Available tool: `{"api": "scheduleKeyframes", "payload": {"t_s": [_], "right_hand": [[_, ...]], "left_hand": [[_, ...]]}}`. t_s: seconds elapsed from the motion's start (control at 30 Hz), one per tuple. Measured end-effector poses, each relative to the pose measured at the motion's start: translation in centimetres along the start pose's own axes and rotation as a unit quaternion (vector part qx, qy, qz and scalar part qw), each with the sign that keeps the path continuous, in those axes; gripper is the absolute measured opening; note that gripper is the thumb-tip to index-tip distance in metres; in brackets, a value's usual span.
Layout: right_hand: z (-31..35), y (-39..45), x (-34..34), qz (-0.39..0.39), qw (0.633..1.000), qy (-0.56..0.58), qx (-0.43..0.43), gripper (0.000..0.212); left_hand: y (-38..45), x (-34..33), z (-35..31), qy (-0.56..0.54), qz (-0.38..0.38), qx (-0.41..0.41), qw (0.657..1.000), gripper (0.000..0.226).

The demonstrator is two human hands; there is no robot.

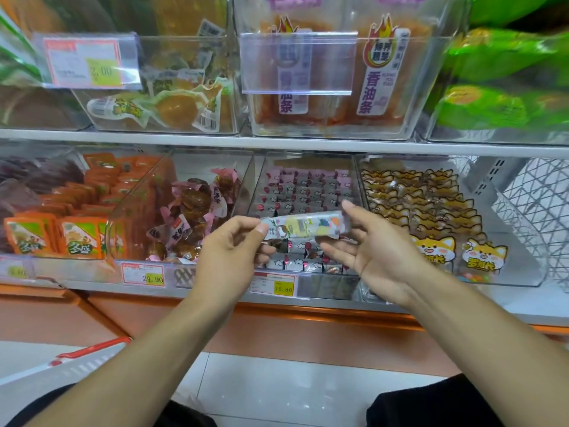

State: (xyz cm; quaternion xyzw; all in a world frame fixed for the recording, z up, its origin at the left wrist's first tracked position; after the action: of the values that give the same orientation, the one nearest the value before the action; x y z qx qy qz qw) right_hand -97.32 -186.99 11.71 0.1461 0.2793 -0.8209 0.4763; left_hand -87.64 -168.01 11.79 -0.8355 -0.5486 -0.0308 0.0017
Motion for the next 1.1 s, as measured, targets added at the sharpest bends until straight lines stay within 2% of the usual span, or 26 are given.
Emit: {"api": "scheduleKeyframes", "payload": {"t_s": [0.07, 0.13, 0.2, 0.27, 0.3, 0.4, 0.5, 0.6, 0.7, 0.77, 0.87, 0.93, 1.1], "right_hand": [[0.0, 0.0, -0.1, 0.018, 0.999, -0.03, -0.01, 0.027], [0.0, -0.1, -0.2, 0.038, 0.998, -0.055, -0.013, 0.021], [0.1, -0.1, -0.3, 0.057, 0.997, -0.06, 0.002, 0.025], [0.6, -0.1, -0.5, 0.073, 0.993, -0.082, 0.038, 0.032], [0.8, -0.2, -0.7, 0.083, 0.991, -0.093, 0.054, 0.035], [1.0, -0.4, -1.3, 0.119, 0.98, -0.139, 0.084, 0.042], [1.1, -0.4, -1.2, 0.117, 0.97, -0.184, 0.104, 0.046], [0.9, -0.1, -0.7, 0.091, 0.978, -0.164, 0.087, 0.045], [0.1, 0.2, -0.3, 0.07, 0.992, -0.108, 0.015, 0.054], [-0.5, 0.2, -0.3, 0.073, 0.989, -0.127, -0.021, 0.058], [-0.7, 0.4, -0.4, 0.081, 0.989, -0.122, -0.023, 0.045], [-0.7, 0.5, -0.4, 0.083, 0.991, -0.103, -0.017, 0.037], [-0.6, 0.5, -0.7, 0.092, 0.991, -0.097, -0.007, 0.047]], "left_hand": [[-0.1, -0.1, -0.4, 0.017, 0.004, -0.031, 0.999, 0.01], [-0.1, -0.2, -0.4, 0.007, 0.007, -0.034, 0.999, 0.01], [-0.1, -0.6, 0.0, -0.055, 0.023, 0.014, 0.998, 0.017], [-0.2, -1.4, 0.7, -0.148, 0.046, 0.093, 0.984, 0.047], [-0.3, -1.8, 0.9, -0.174, 0.057, 0.126, 0.975, 0.054], [-0.8, -2.8, 1.2, -0.191, 0.102, 0.16, 0.963, 0.039], [-0.7, -2.9, 0.9, -0.201, 0.104, 0.136, 0.964, 0.038], [-0.4, -2.4, 0.1, -0.205, 0.083, 0.079, 0.972, 0.031], [-0.4, -1.7, -0.7, -0.125, 0.067, 0.012, 0.99, 0.025], [-0.6, -1.6, -1.5, -0.052, 0.072, -0.055, 0.995, 0.026], [-1.1, -2.0, -2.3, -0.009, 0.087, -0.119, 0.989, 0.033], [-1.1, -2.2, -2.3, -0.003, 0.088, -0.131, 0.987, 0.038], [-0.6, -1.6, -1.8, 0.018, 0.064, -0.121, 0.99, 0.043]]}}
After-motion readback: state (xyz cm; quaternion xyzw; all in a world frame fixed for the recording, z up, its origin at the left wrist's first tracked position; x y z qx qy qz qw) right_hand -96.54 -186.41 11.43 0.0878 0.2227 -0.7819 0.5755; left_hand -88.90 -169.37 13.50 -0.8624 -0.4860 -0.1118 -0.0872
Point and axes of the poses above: each hand's wrist, its own y-axis towards the middle knuckle, its own x-axis out of the back of the hand, z = x × y, the point moved 7 cm from there along y, towards the middle knuckle, and after that the axes turned 3 degrees about z, right-handed, at the moved point
